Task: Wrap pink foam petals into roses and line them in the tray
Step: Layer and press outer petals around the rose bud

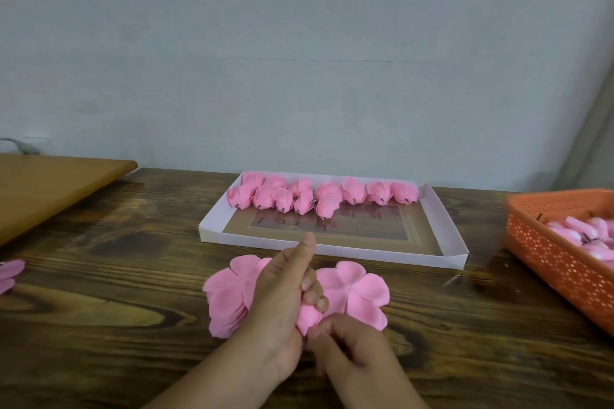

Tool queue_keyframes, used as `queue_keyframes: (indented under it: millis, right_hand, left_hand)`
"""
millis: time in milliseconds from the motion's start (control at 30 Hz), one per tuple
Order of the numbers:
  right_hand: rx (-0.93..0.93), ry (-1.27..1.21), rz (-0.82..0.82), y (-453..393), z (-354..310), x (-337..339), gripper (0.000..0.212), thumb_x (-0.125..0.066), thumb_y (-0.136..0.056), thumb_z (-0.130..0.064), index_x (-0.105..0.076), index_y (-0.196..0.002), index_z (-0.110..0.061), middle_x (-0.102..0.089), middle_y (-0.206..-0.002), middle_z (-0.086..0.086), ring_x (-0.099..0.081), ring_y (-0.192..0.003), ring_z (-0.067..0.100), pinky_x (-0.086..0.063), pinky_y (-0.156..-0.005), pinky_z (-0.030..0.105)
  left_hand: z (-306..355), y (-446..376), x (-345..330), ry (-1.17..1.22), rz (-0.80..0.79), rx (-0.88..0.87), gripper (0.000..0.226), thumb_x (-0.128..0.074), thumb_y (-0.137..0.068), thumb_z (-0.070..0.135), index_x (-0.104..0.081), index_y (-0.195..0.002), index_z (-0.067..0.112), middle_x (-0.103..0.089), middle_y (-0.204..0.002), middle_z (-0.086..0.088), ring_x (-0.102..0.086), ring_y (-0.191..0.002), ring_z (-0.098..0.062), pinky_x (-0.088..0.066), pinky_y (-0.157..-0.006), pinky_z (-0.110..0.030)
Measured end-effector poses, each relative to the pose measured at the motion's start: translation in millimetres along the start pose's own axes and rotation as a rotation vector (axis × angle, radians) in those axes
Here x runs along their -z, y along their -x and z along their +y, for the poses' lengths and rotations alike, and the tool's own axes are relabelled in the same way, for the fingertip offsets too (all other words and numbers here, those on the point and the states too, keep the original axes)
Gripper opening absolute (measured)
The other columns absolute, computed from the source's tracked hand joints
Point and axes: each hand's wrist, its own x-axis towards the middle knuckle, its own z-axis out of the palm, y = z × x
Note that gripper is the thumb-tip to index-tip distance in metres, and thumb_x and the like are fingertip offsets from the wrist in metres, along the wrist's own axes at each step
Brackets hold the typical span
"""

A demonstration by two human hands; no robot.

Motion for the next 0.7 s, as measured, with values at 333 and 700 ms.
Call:
queue_keyframes:
  millis: [333,700]
  right_hand:
    - [-0.164,-0.63,-0.109,-2.5,-3.5,5.9,0.014,-0.068,-0.073,-0.005,-0.068,-0.084,-0.014,-0.068,-0.073,0.006,-0.052,-0.063,0.012,-0.041,-0.049,0.02]
    - [0.358,0.578,0.1,5.0,6.2,6.5,0.013,-0.051,-0.098,-0.034,-0.055,-0.086,-0.031,-0.054,-0.089,-0.01,-0.052,-0.086,0.002,-0.051,-0.086,0.032]
  left_hand:
    - [0.9,0.8,-0.8,0.114,-0.031,0.048,0.031,-0.082,-0.061,0.032,-0.055,-0.05,0.021,-0.033,-0.045,0.004,-0.032,-0.034,-0.008,-0.038,-0.035,-0.022]
    - [-3.7,-1.7,2.1,-0.048,0.122,-0.009,0.04,-0.067,-0.095,0.02,-0.045,-0.062,0.014,-0.035,-0.044,0.002,-0.034,-0.033,-0.011,-0.037,-0.036,-0.022]
